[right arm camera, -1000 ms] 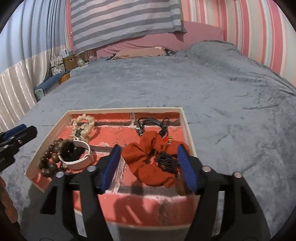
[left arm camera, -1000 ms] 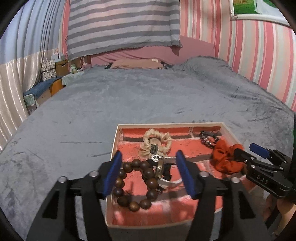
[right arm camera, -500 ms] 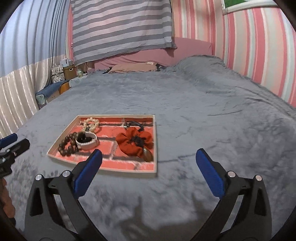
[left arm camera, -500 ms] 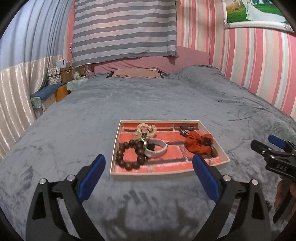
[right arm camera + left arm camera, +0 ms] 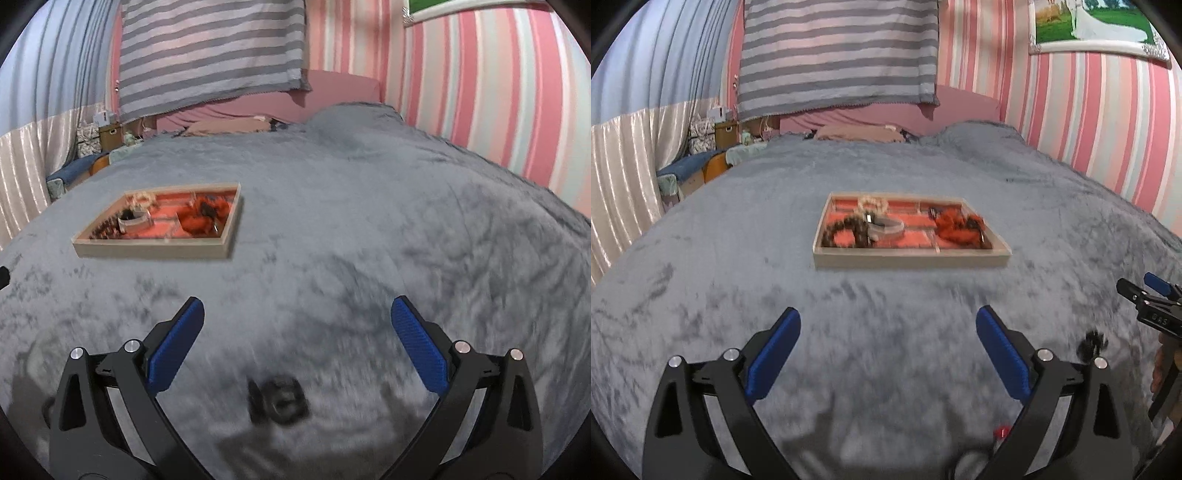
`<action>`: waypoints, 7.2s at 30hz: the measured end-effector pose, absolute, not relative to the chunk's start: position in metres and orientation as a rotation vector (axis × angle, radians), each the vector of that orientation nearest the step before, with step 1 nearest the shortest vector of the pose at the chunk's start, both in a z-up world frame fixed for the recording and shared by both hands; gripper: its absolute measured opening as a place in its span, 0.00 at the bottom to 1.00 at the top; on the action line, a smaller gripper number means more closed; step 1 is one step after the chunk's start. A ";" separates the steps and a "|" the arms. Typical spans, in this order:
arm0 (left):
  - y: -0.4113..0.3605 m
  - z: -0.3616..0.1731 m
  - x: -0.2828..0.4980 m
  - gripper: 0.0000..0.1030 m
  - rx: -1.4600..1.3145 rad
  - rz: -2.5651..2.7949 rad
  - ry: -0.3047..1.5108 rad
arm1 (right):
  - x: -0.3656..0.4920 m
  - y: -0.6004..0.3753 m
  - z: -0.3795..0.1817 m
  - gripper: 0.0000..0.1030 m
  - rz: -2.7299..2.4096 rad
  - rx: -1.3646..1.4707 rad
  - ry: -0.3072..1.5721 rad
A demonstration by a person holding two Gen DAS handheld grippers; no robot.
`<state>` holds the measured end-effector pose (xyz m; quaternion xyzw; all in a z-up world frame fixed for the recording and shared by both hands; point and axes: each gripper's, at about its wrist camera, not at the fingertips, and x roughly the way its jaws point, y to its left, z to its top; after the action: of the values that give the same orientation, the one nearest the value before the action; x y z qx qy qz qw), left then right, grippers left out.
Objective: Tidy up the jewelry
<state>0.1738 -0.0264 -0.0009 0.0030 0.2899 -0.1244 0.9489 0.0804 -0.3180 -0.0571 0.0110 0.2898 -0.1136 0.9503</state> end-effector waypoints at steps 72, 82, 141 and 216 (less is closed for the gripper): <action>-0.055 -0.074 0.129 0.03 0.003 -0.400 0.773 | 0.092 -0.315 -0.130 0.46 -0.162 0.078 0.816; -0.043 -0.055 0.140 0.03 -0.025 -0.400 0.743 | 0.091 -0.314 -0.120 0.46 -0.169 0.067 0.788; -0.051 -0.064 0.443 0.07 0.035 -0.253 0.671 | 0.354 -0.216 -0.121 0.46 -0.140 -0.008 0.708; -0.039 0.036 0.054 0.96 0.069 -0.104 0.376 | -0.014 -0.216 -0.010 0.96 -0.206 0.065 0.357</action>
<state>0.0541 -0.0385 0.0361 0.0345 0.1866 -0.0517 0.9805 -0.0143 -0.2161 -0.0098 0.0321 0.1772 -0.1021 0.9783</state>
